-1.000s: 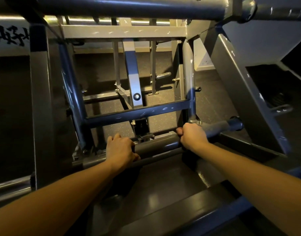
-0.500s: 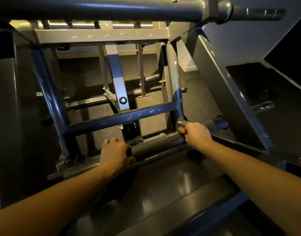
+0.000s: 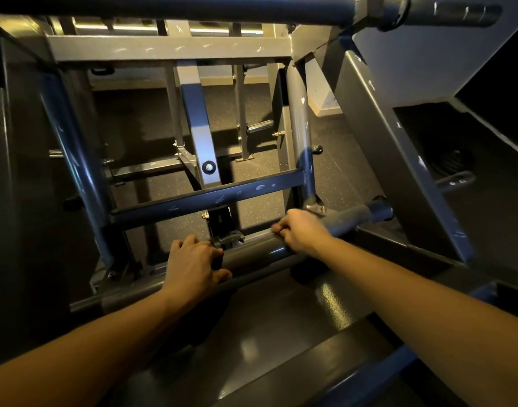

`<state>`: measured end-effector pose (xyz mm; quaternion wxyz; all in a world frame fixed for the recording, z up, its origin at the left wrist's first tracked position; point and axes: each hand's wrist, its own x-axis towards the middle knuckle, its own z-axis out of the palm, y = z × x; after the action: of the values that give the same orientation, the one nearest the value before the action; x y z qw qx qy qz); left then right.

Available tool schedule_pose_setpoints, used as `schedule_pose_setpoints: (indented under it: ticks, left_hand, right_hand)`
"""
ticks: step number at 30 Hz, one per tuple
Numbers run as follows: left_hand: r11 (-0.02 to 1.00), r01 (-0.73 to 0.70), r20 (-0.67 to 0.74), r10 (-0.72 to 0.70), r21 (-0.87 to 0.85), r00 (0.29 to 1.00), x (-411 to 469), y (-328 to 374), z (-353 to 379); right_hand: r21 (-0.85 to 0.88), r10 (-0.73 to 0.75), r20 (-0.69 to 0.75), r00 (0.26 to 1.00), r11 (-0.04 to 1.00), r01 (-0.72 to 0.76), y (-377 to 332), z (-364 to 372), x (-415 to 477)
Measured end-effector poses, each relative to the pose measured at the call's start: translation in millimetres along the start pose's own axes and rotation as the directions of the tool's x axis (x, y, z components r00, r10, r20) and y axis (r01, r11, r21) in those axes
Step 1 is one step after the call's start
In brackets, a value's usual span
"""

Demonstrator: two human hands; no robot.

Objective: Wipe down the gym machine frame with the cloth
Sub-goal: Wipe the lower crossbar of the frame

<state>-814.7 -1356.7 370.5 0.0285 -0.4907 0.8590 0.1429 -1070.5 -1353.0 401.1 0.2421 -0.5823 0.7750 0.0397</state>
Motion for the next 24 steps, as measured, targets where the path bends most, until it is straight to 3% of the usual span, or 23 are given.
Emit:
schedule_pose_setpoints:
  ticks: [2, 4, 9, 11, 14, 17, 24]
  left_hand:
    - [1.0, 0.0, 0.001, 0.0, 0.002, 1.0, -0.1, -0.2, 2.2]
    - [1.0, 0.0, -0.008, 0.0, 0.002, 1.0, 0.0, -1.9, 3.9]
    - [0.999, 0.005, -0.011, -0.005, -0.034, 1.0, 1.9, -1.2, 4.4]
    - [0.999, 0.009, -0.014, -0.009, -0.034, 1.0, 1.2, -0.2, 5.0]
    - [0.998, 0.016, -0.028, -0.017, -0.054, 0.999, 1.1, 0.8, 7.5]
    - [0.999, 0.016, -0.026, -0.017, -0.044, 0.999, 1.6, 2.6, 8.1]
    - [1.0, 0.012, -0.025, -0.012, -0.023, 1.0, -1.2, 5.1, 5.8]
  right_hand:
    - [0.029, -0.072, 0.072, 0.995, 0.997, 0.07, -11.4, 0.5, -4.1]
    - [-0.017, -0.043, 0.045, 0.998, 0.999, 0.044, -2.5, -12.4, -6.2]
    - [-0.163, 0.161, -0.261, 0.952, 0.964, -0.208, 66.5, -53.2, -21.0]
    - [-0.258, 0.23, -0.266, 0.936, 0.919, -0.299, 85.8, -54.9, -20.8]
    - [-0.095, 0.379, -0.235, 0.895, 0.907, -0.409, 88.6, -43.5, -13.5]
    - [0.081, 0.414, -0.255, 0.874, 0.909, -0.408, 82.1, -33.7, -10.6]
    - [0.26, 0.214, -0.056, 0.975, 0.946, -0.192, 43.3, -19.3, -15.8]
